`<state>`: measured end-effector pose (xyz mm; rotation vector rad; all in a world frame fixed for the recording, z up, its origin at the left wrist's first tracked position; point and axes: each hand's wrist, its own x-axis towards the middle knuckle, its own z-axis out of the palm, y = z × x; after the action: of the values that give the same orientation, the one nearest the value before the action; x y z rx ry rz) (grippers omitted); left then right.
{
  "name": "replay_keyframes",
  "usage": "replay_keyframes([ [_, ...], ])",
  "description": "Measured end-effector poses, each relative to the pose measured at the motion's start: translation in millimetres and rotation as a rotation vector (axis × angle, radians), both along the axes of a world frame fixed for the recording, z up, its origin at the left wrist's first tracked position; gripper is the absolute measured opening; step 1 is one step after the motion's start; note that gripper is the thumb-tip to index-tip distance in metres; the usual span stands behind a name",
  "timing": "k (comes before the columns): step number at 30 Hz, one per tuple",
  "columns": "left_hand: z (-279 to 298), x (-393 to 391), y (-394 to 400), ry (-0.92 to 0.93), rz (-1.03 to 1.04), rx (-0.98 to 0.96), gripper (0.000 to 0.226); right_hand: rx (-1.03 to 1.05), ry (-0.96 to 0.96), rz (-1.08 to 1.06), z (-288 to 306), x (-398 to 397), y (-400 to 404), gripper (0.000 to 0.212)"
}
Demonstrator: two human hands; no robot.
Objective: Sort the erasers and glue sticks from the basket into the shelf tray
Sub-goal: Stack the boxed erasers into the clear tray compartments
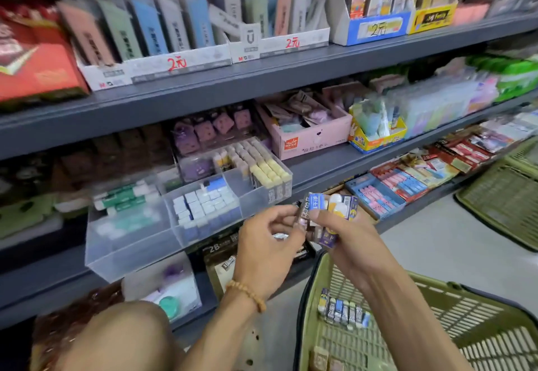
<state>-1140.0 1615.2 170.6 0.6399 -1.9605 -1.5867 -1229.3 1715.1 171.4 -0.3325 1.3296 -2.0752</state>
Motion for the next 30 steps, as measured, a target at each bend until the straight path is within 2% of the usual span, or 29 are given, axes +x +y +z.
replay_keyframes([
  [2, 8.9, -0.4, -8.1, -0.010, 0.005, 0.039, 0.029, 0.025, 0.015, -0.010, 7.9, -0.4, -5.8, 0.011],
  [6, 32.6, 0.8, -37.9, -0.037, 0.045, 0.057, 0.030, 0.080, -0.012, -0.074, 19.5, -8.5, -15.4, 0.008],
  [8, 41.0, -1.1, -62.5, -0.068, 0.059, -0.042, 0.029, 0.083, -0.004, -0.076, 23.8, -14.4, -19.5, 0.009],
  [13, 54.2, -18.7, -116.7, -0.234, 0.084, -0.328, 0.025, 0.096, 0.025, -0.044, 31.2, -25.6, -30.6, 0.033],
  [17, 56.2, -39.7, -141.2, -0.431, -0.023, -0.544, 0.017, 0.111, 0.045, -0.043, 30.7, -32.6, -39.9, 0.014],
  [20, 50.0, -56.5, -149.1, -0.505, -0.125, -0.710, 0.025, 0.157, 0.053, -0.050, 27.6, -37.7, -43.3, 0.022],
  [23, 46.1, -65.0, -151.9, -0.538, -0.136, -0.886, 0.014, 0.161, 0.061, -0.039, 24.5, -40.9, -44.3, 0.025],
  [26, 43.4, -69.4, -157.0, -0.570, -0.171, -0.965, 0.014, 0.174, 0.082, -0.036, 20.6, -42.7, -44.3, 0.025],
  [30, 37.1, -73.4, -158.9, -0.594, -0.247, -1.049, 0.026, 0.204, 0.087, -0.032, 18.1, -43.0, -44.8, 0.029],
])
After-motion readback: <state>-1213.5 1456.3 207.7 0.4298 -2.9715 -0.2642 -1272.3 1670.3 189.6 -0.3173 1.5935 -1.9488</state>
